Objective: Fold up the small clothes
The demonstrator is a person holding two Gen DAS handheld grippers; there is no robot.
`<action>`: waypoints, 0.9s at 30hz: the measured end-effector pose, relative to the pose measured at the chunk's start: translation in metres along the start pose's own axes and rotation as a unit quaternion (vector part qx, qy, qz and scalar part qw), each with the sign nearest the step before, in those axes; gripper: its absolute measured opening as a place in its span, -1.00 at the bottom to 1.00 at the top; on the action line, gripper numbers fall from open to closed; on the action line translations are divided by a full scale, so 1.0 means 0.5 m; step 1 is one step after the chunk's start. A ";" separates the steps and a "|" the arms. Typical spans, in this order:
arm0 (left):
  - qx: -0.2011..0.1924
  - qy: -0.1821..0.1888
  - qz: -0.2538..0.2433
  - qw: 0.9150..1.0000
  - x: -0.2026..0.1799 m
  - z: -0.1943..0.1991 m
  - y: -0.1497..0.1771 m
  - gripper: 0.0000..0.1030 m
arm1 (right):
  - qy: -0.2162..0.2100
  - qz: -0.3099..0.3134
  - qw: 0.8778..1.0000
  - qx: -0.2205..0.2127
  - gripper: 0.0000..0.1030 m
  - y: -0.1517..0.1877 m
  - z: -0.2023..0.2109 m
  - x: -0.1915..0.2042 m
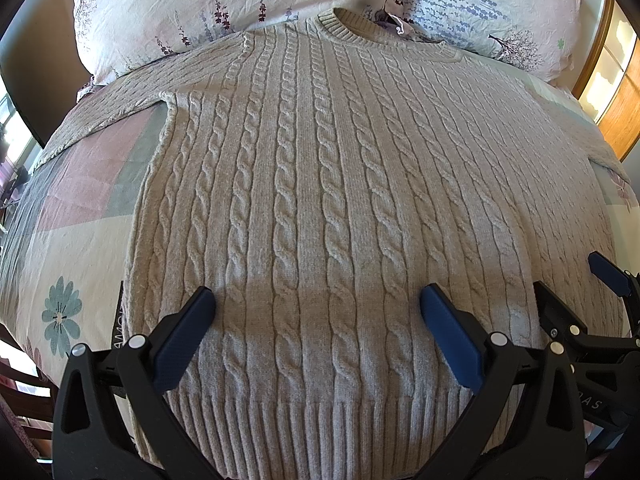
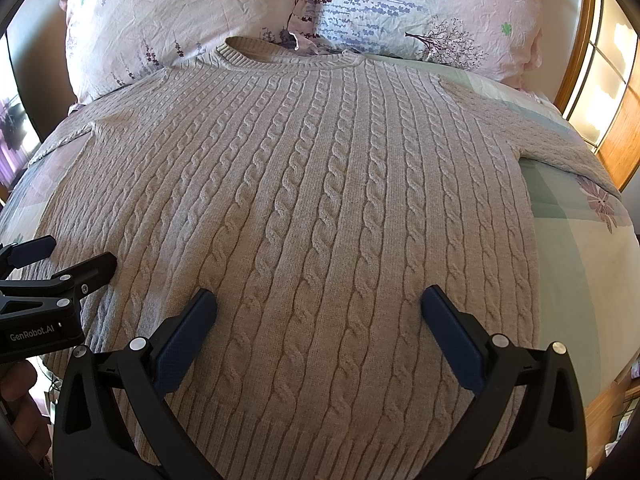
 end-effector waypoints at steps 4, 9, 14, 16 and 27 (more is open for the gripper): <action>0.000 0.000 0.000 1.000 0.000 0.000 0.000 0.97 | 0.000 0.000 1.000 0.000 0.97 -0.001 0.000 0.003; 0.000 0.001 -0.005 1.000 0.000 0.000 0.000 0.97 | -0.001 0.006 1.000 -0.004 0.97 -0.002 0.000 0.006; -0.010 0.020 -0.038 0.999 0.000 0.001 -0.003 0.97 | -0.069 0.016 0.997 -0.024 0.97 -0.024 0.018 -0.082; -0.001 0.034 -0.050 0.998 0.002 -0.002 -0.009 0.97 | -0.056 -0.041 0.996 -0.053 0.97 -0.042 0.038 -0.166; -0.067 0.076 0.069 0.992 0.189 -0.017 -0.169 0.97 | 0.077 -0.496 0.861 -0.079 -0.16 0.024 -0.043 -0.891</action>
Point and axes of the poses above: each gripper's, at about its wrist camera, not at the fingertips, and z roughly against the way its jaws point, x to its left, y to its underside, the point moved 2 cm from there along -z, roughly the way its jaws point, and after that the axes turned 11 degrees about z, right-handed, at the moved point
